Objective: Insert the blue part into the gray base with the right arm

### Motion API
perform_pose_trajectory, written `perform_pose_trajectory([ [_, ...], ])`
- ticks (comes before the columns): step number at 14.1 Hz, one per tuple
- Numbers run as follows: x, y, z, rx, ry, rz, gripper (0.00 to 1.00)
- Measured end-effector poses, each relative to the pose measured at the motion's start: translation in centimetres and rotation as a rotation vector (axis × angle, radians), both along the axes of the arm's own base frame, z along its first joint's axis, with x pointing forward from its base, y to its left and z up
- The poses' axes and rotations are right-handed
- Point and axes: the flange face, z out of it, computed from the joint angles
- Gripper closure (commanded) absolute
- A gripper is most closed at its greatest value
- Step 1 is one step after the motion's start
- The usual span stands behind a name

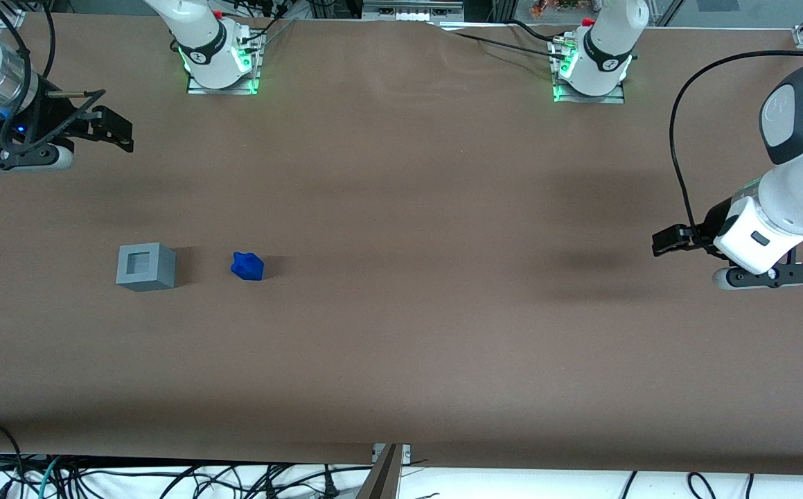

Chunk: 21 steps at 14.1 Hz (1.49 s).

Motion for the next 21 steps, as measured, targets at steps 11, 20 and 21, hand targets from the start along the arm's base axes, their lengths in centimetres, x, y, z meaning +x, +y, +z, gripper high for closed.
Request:
perform_pose_trajectory([
  [11,0.0,-0.1,2.0,0.004,-0.041,-0.001,0.01],
  [20,0.2,-0.3,1.6,0.008,-0.033,0.024,0.01],
  [21,0.3,-0.3,1.4,0.008,-0.03,0.024,0.01],
])
